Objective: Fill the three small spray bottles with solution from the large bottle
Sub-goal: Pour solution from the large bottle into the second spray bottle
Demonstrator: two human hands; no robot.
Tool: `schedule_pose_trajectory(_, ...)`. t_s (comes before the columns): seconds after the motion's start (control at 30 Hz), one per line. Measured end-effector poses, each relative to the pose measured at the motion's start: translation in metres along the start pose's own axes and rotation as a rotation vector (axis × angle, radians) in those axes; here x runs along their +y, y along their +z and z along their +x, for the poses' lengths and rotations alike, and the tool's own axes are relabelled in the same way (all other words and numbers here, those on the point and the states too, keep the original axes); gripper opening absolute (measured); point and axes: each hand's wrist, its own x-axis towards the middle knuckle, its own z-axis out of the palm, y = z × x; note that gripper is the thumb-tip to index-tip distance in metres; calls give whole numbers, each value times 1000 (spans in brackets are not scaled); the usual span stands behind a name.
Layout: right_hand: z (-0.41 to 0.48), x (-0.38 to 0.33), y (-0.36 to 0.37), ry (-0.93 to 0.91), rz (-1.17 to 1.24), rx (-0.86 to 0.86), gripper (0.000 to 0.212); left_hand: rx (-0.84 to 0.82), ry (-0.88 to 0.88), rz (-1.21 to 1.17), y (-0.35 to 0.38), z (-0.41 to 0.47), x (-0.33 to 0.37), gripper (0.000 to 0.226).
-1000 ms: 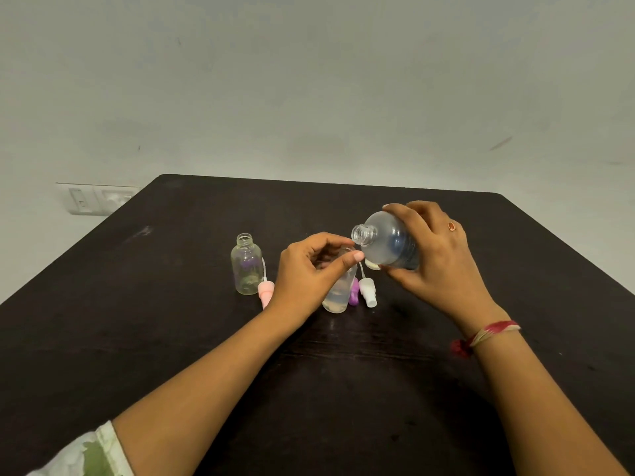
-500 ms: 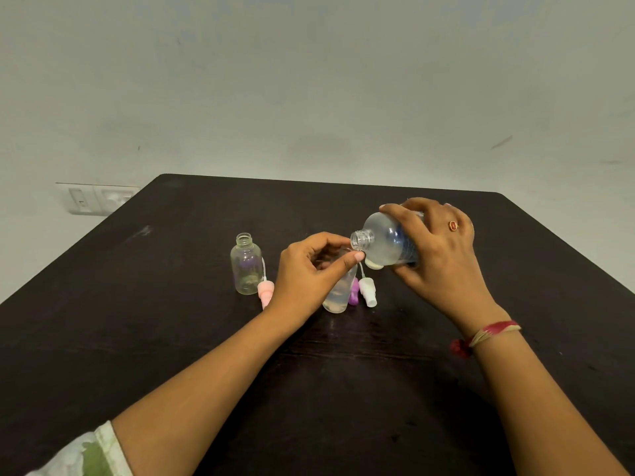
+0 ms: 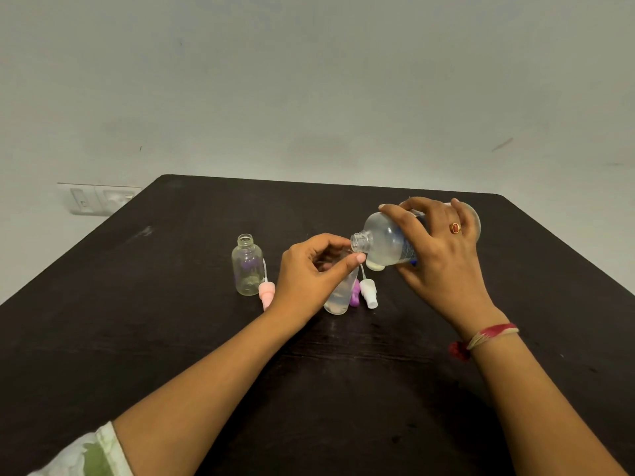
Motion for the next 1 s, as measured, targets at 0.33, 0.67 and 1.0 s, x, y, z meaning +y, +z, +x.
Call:
schedule_pose_trajectory(0.33, 1, -2, 0, 1, -29, 9, 67, 15, 0, 30, 0, 0, -4, 19)
schedule_pose_trajectory(0.67, 1, -3, -1, 1, -38, 22, 68, 14, -5, 44, -1, 0, -3, 18)
schedule_pose_trajectory(1.0, 2, -4, -1, 7, -42, 24, 70, 9, -2, 31, -1, 0, -3, 20)
